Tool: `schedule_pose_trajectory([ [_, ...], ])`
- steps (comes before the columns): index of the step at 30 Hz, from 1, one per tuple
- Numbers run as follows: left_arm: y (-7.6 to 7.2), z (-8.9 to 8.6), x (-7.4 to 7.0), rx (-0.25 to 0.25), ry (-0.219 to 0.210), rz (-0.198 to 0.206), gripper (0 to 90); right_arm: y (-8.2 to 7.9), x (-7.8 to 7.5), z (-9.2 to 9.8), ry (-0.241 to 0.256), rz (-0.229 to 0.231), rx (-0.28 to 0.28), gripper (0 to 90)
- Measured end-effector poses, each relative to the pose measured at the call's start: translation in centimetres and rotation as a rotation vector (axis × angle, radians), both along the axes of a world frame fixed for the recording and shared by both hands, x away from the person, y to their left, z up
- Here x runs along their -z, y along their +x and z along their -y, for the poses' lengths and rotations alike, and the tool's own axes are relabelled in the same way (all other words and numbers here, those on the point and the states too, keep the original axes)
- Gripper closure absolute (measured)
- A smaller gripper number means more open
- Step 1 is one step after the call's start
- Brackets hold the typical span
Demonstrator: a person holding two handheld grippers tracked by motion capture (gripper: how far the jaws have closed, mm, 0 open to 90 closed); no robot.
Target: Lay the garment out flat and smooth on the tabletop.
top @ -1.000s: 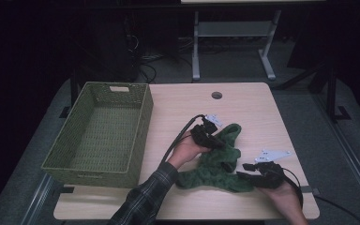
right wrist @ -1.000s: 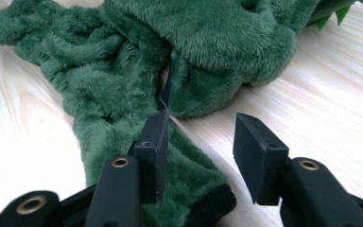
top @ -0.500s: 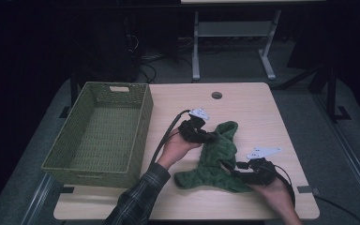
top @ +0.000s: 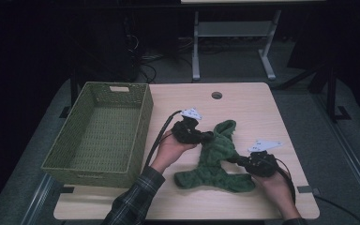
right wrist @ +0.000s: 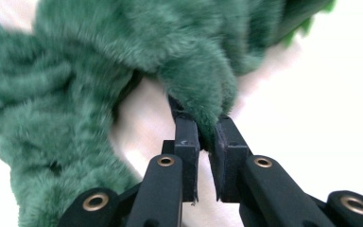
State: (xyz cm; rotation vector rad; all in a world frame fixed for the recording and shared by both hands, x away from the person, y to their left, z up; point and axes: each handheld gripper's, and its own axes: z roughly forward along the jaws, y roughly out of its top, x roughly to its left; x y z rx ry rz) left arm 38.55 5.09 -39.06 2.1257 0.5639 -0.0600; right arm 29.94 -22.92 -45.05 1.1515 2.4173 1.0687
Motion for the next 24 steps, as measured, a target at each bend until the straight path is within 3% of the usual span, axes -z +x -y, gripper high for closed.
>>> schedule_pose_trajectory([
  [4, -0.8, -1.8, -0.5, -0.048, -0.033, -0.005, 85.6, 0.5, -2.1, 0.6, 0.030, 0.059, -0.012, 82.9],
  [10, -1.5, -3.6, 0.2, -0.105, -0.019, -0.019, 85.7, 1.5, -3.4, -0.2, 0.045, 0.085, -0.066, 83.1],
  [17, -2.1, -5.6, 2.7, -0.176, 0.042, -0.059, 85.7, 3.2, -2.4, -2.3, 0.012, 0.026, -0.134, 83.0],
  [24, -1.9, -5.0, 5.3, -0.184, 0.137, -0.071, 85.7, 4.7, -0.4, -3.4, -0.032, -0.031, -0.157, 83.0],
])
